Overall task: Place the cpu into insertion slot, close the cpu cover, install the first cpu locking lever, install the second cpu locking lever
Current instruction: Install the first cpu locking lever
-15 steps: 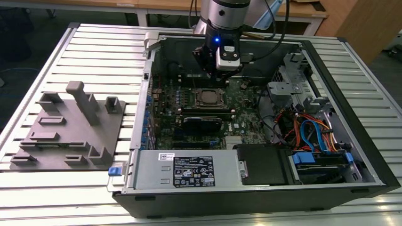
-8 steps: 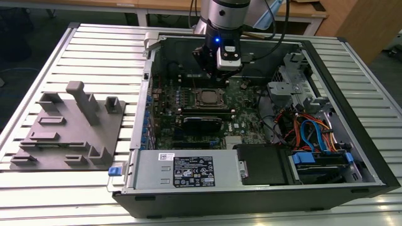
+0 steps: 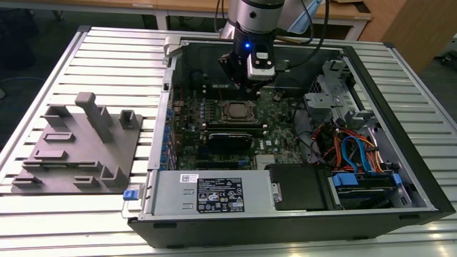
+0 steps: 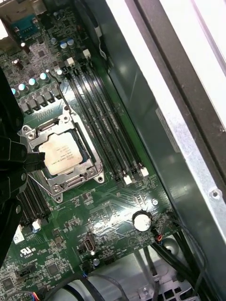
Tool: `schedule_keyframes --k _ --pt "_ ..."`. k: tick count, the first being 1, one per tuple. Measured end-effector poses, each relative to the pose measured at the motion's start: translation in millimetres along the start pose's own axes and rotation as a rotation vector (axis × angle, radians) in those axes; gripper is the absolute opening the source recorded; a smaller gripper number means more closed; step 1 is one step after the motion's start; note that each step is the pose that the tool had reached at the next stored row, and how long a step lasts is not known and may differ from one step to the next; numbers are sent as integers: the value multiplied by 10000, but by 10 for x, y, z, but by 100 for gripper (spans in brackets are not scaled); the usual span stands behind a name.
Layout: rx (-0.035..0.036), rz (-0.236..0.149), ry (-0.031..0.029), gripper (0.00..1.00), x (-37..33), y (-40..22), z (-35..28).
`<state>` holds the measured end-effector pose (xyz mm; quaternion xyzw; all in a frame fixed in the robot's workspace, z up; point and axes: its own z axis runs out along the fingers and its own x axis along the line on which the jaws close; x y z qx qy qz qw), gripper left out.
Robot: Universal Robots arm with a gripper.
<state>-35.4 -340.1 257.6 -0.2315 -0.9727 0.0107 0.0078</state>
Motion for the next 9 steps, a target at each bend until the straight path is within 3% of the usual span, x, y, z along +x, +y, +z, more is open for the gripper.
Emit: schedule_keyframes --k 9 --pt "3 -316 -8 11 0 0 0"
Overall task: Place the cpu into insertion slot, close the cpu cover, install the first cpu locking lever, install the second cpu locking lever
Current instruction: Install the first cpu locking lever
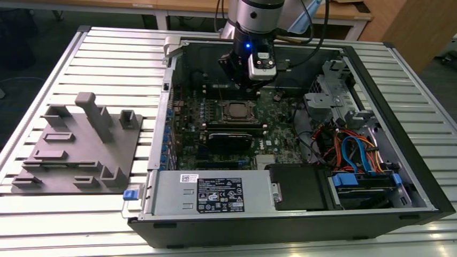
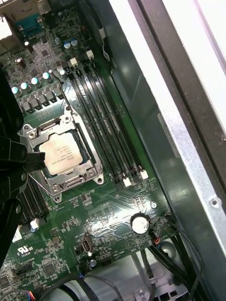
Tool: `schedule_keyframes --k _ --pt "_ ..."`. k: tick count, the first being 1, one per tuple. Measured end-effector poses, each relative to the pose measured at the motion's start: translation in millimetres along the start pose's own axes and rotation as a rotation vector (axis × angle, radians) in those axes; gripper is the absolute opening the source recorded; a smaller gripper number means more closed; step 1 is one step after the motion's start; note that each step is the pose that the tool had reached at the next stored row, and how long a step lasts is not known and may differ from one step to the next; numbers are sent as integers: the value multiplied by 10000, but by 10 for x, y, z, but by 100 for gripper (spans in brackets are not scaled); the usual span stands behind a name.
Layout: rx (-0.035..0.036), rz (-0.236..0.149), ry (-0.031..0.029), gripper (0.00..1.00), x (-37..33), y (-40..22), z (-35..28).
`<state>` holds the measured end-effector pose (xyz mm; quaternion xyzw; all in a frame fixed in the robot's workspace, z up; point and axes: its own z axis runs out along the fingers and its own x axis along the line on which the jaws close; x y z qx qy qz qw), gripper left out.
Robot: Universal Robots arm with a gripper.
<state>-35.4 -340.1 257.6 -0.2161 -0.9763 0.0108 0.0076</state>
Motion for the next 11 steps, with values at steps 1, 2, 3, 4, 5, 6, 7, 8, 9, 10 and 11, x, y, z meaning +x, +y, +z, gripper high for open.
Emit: schedule_keyframes --k 1,2,3,4,5,6,7,8,9,10,11 --pt "1 -20 0 11 0 0 0" --pt "1 -41 -1 11 0 0 0" --pt "1 -61 -2 11 0 0 0" --pt "1 -82 -2 11 0 0 0" --pt "1 -105 -3 11 0 0 0" --pt "2 -125 -3 11 0 0 0" --pt "2 -146 -4 11 0 0 0" --pt "2 -166 -4 11 0 0 0" --pt "2 -187 -4 11 0 0 0" --pt "2 -207 -5 11 0 0 0" --pt "2 -230 -5 11 0 0 0"
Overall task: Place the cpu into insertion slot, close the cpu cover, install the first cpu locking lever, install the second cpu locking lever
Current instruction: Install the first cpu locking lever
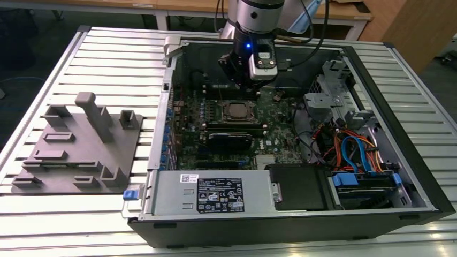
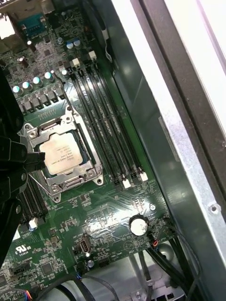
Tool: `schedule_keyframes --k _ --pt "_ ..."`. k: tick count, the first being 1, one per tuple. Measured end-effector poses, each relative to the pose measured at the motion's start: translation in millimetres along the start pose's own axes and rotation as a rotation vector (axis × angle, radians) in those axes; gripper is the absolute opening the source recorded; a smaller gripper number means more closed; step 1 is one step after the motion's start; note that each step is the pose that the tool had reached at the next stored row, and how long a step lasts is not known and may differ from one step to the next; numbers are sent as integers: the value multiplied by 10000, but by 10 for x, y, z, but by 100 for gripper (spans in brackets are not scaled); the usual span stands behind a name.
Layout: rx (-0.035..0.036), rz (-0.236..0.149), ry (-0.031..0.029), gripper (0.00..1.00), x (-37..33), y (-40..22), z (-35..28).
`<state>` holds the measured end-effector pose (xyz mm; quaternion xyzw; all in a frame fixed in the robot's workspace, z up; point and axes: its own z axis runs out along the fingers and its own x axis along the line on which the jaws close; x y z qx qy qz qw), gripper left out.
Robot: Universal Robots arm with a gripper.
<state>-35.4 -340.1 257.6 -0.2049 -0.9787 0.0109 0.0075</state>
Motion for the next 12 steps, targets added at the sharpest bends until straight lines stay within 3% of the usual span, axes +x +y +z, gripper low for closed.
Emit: schedule_keyframes --k 12 --pt "3 -249 -6 11 0 0 0"
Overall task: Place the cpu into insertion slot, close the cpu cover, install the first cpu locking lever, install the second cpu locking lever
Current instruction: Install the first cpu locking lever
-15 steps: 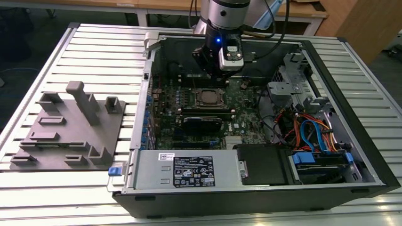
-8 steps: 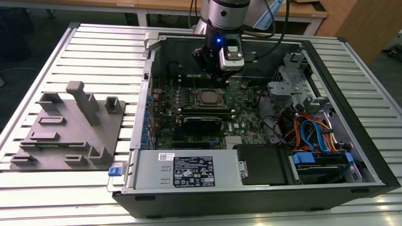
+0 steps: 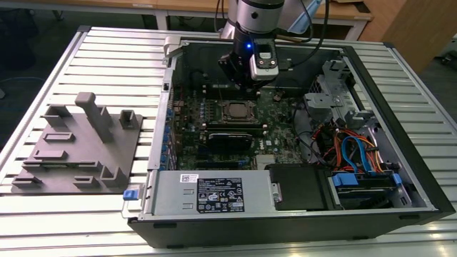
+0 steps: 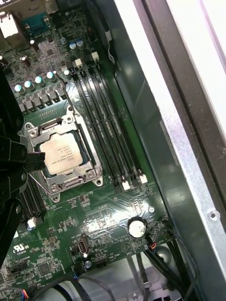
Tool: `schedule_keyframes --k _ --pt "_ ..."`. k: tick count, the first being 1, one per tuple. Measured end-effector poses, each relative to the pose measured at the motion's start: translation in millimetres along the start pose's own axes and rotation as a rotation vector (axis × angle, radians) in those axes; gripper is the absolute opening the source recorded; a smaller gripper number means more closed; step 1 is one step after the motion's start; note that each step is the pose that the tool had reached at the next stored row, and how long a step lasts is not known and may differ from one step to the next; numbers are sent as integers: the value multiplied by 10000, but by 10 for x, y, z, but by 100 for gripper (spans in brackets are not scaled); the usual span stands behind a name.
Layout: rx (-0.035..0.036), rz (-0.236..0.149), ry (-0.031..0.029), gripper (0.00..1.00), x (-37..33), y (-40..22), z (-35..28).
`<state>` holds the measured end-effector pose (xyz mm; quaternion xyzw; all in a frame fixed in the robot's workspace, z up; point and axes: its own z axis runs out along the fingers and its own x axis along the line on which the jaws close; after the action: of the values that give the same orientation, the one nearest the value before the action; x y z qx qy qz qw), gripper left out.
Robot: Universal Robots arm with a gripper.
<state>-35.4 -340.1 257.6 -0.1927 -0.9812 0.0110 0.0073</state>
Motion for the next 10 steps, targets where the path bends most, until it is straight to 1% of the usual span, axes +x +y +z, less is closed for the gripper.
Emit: schedule_keyframes --k 10 --pt "2 -208 -5 11 0 0 0"
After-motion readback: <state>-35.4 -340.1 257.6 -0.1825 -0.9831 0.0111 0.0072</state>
